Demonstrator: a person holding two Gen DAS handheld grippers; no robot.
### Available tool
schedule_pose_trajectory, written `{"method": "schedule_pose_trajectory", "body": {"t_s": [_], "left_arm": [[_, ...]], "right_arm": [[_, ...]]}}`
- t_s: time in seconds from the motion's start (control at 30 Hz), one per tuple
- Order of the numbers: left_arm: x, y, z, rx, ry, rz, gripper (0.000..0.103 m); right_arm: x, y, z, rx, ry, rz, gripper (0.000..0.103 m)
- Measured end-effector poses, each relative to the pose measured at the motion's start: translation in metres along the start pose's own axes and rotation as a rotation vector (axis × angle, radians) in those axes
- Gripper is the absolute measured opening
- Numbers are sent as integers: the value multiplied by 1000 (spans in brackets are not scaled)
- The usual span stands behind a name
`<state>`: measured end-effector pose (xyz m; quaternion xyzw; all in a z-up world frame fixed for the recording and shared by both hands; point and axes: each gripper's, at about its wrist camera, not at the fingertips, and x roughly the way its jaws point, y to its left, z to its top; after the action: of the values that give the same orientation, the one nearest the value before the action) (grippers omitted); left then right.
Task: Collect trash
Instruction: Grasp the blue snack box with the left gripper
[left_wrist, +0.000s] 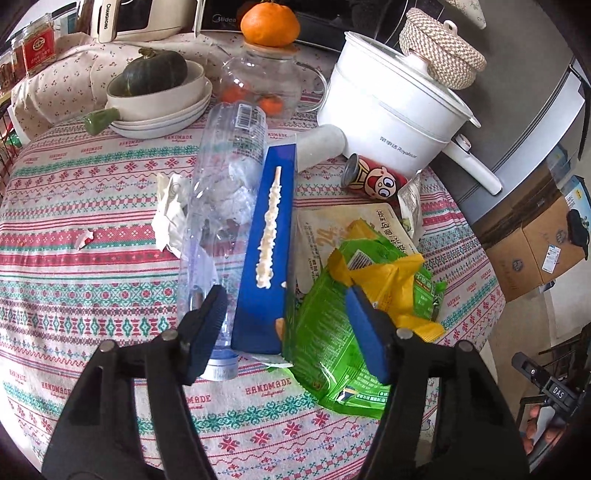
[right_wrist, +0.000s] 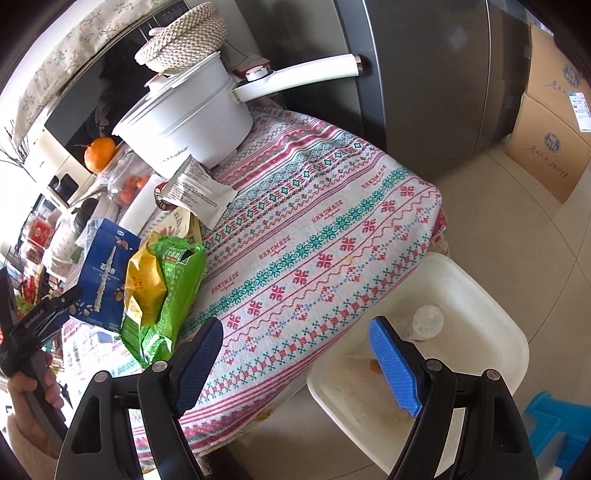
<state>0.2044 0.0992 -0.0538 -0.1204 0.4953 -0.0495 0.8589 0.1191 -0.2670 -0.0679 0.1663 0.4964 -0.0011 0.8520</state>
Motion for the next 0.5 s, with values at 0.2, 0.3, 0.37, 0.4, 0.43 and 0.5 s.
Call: {"method": "schedule_pose_trajectory", "body": {"t_s": [0.2,0.3,0.37,0.4,0.43,0.5], "left_arm": [[8,0,3,3,14,22,32],[6,-1,1,7,12,26,25],[-2,-2,-1,8,-12,23,25],[-8,-2,-1,8,-27,15,25],[-14,-2,-2,8,-44,6,25],[-29,-2,-4,11,-75,-16,25]], "right_arm": [[8,16,-2,-25,13,5,83],[10,24,-3,-38,15,9,83],[11,29,-3,-45,16,11,83],[11,31,-4,-47,15,15,83],[11,34,-4,-49,12,19,83],[11,42,-3,-56,6,31,83]]}}
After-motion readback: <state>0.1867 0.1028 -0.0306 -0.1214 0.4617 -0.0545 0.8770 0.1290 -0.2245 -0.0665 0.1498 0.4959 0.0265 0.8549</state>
